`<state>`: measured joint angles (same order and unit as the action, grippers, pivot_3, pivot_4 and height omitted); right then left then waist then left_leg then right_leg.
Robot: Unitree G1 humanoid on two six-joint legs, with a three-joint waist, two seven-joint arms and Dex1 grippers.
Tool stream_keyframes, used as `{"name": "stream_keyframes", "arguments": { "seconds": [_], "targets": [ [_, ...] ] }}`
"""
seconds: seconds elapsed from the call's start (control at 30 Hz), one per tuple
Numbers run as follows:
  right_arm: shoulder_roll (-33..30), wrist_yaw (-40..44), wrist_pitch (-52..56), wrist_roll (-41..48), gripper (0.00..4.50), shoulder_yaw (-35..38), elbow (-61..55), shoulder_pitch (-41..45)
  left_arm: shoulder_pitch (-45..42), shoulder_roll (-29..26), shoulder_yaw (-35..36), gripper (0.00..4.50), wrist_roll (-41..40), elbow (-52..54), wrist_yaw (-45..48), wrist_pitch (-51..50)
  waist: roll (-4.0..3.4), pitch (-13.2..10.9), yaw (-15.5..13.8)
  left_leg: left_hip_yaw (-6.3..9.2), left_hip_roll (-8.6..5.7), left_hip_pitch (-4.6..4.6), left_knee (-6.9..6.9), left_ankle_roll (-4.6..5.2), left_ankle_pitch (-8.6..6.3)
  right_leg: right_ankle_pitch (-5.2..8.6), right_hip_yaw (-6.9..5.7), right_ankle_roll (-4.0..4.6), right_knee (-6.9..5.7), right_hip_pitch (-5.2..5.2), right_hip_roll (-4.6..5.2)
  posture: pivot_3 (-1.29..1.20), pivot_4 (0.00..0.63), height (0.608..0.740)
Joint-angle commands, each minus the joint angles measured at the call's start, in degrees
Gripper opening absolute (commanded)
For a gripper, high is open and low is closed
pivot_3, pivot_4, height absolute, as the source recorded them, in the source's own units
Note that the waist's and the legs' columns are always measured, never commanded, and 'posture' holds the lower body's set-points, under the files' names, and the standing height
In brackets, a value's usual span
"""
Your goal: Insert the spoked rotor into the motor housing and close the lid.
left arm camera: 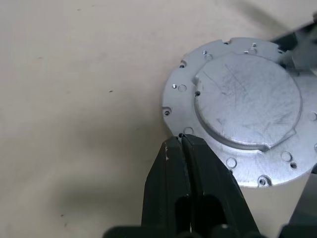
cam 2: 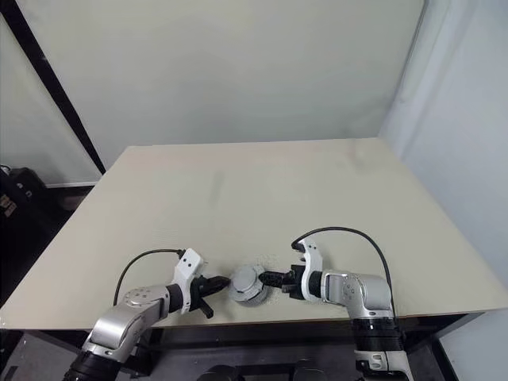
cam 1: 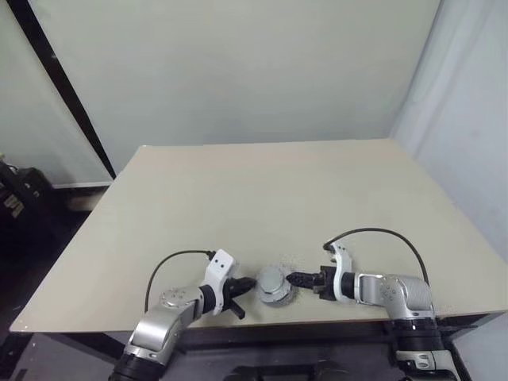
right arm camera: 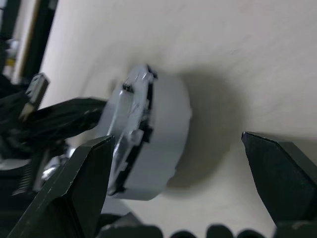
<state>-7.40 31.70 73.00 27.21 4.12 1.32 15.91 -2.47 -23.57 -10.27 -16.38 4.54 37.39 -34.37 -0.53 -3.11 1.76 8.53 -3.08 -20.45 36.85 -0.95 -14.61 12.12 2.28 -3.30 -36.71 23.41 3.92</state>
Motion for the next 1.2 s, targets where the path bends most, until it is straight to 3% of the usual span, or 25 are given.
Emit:
{"name": "stream_keyframes", "arguments": {
  "seconds": [0.03,0.2,0.23,0.3,0.53,1.0,1.2],
  "targets": [
    [0.8,-0.71,1.23,2.53,4.47,0.75,-2.07,0.23,0.18,0.52,-1.34,0.0,0.84,-0.87,-0.09,-0.78,0.01,0.01,0.01,0.0,0.0,-0.01,0.0,0.0,0.0,-0.03,0.01,-0.05,0.0,0.01,0.0,0.0,0.0,0.74],
    [1.78,-1.59,2.46,3.75,4.47,1.15,-1.98,-0.38,0.14,0.89,-1.57,0.0,0.92,-0.89,-0.11,-0.65,-0.02,0.01,0.01,0.02,0.0,-0.03,0.0,0.0,-0.01,-0.03,-0.02,-0.04,0.0,0.02,0.0,0.0,0.0,0.74],
    [1.97,-1.84,2.74,4.04,4.3,1.34,-1.85,-0.47,0.11,0.94,-1.57,0.0,0.92,-0.93,-0.11,-0.63,-0.02,0.01,0.02,0.01,0.0,-0.03,0.0,0.0,-0.01,-0.02,-0.02,-0.04,0.0,0.02,0.0,0.0,0.0,0.74],
    [2.36,-2.24,3.27,4.57,3.9,1.76,-1.69,-0.65,0.06,1.06,-1.56,0.0,0.94,-1.02,-0.13,-0.55,-0.02,0.0,0.03,-0.01,0.0,-0.03,0.0,-0.01,-0.01,-0.01,-0.01,-0.01,0.0,0.02,0.0,0.0,0.0,0.74],
    [3.38,-3.66,4.7,6.15,1.55,3.56,-0.96,-1.14,0.0,1.42,-1.51,0.0,1.04,-1.13,-0.27,-0.38,-0.16,0.09,0.03,-0.01,0.02,0.01,0.0,-0.01,-0.01,0.05,-0.01,0.09,0.0,-0.01,-0.01,0.0,0.0,0.74],
    [3.67,-5.35,4.61,7.29,1.51,4.65,0.17,-1.43,-0.26,2.48,-0.37,0.0,0.5,-1.89,-0.64,1.15,-0.2,0.12,0.02,-0.02,0.0,0.02,0.02,-0.01,-0.01,0.05,-0.01,0.09,0.0,-0.04,0.01,0.0,0.0,0.74],
    [5.5,-5.44,5.09,9.46,1.45,8.12,1.24,-1.32,-0.07,6.15,9.02,0.0,-6.25,-1.61,-2.7,-1.5,-0.17,0.1,0.06,0.01,0.02,-0.05,0.02,0.0,-0.01,0.05,-0.02,0.08,0.0,0.04,-0.01,0.0,0.0,0.74]
  ]
}}
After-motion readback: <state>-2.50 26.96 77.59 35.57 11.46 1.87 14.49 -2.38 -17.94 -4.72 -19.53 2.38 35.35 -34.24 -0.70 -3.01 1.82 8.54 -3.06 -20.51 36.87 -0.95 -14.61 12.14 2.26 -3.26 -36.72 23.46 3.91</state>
